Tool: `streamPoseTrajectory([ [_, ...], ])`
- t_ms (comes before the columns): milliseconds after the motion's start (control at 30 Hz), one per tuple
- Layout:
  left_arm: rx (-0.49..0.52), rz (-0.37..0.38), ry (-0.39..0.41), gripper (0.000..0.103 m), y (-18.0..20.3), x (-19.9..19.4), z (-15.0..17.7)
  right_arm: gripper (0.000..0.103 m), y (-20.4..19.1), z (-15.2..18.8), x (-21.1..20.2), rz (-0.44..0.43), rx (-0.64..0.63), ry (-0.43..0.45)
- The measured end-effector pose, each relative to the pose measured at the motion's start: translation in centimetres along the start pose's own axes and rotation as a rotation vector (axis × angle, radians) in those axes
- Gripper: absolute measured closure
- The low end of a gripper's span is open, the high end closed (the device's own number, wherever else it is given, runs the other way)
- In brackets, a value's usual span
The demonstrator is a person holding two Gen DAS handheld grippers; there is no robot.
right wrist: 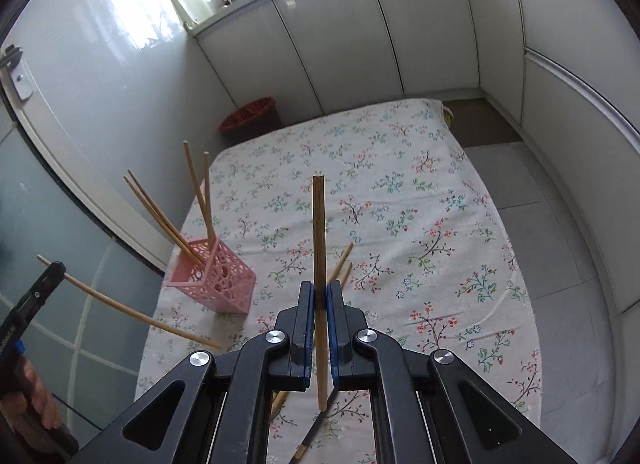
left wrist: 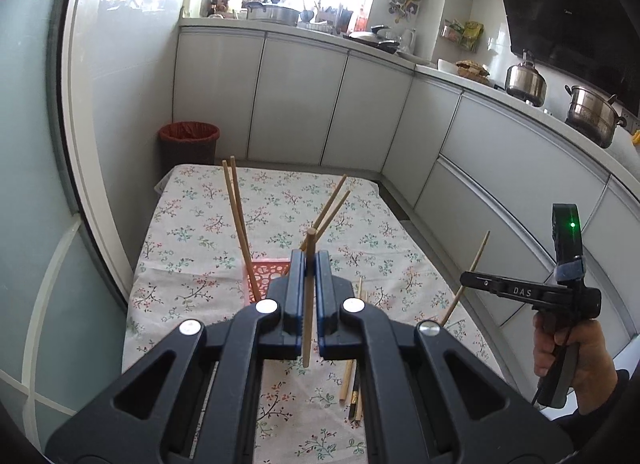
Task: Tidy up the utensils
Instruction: 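Release the left tool's chopstick into the basket while the right tool carries its own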
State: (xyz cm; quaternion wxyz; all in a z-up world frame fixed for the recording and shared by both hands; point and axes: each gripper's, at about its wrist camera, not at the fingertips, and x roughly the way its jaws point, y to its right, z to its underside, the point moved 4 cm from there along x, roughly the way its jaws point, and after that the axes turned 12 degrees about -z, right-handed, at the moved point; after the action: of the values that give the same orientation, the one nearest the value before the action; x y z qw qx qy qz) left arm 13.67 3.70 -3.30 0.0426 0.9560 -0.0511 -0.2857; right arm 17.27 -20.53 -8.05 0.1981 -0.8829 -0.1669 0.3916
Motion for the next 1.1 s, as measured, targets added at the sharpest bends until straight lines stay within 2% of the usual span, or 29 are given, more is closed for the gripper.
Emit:
streamPoseTrajectory([
  [200, -0.053, 0.007, 0.133, 0.098, -0.8, -2.2, -2.1, 0.097, -1.9, -1.5, -2.8, -0.044, -0.026, 0.108],
  [333, -0.068, -0.015, 0.236, 0.097, -1.2, -3.2, -3.3, 0.097, -3.6, -2.5, -4.4, -0.074, -0.052, 0.168],
  [633, -0.109, -0.080, 0.333, 0.097, -1.5, -1.7, -4.7, 0.097, -5.6, -3.3, -3.7, -0.118, -0.063, 0.190],
  [867, -0.149, -0.149, 0.363, 0.098, -2.4, 1.0, -4.9, 0.097, -5.4, -3.5, -2.3, -0.128, -0.052, 0.181],
  [1100, -0.187, -0.179, 0.309, 0.098, -2.8, 3.5, -4.3, 0.097, -5.6, -3.5, -1.6, -0.124, -0.061, 0.182],
])
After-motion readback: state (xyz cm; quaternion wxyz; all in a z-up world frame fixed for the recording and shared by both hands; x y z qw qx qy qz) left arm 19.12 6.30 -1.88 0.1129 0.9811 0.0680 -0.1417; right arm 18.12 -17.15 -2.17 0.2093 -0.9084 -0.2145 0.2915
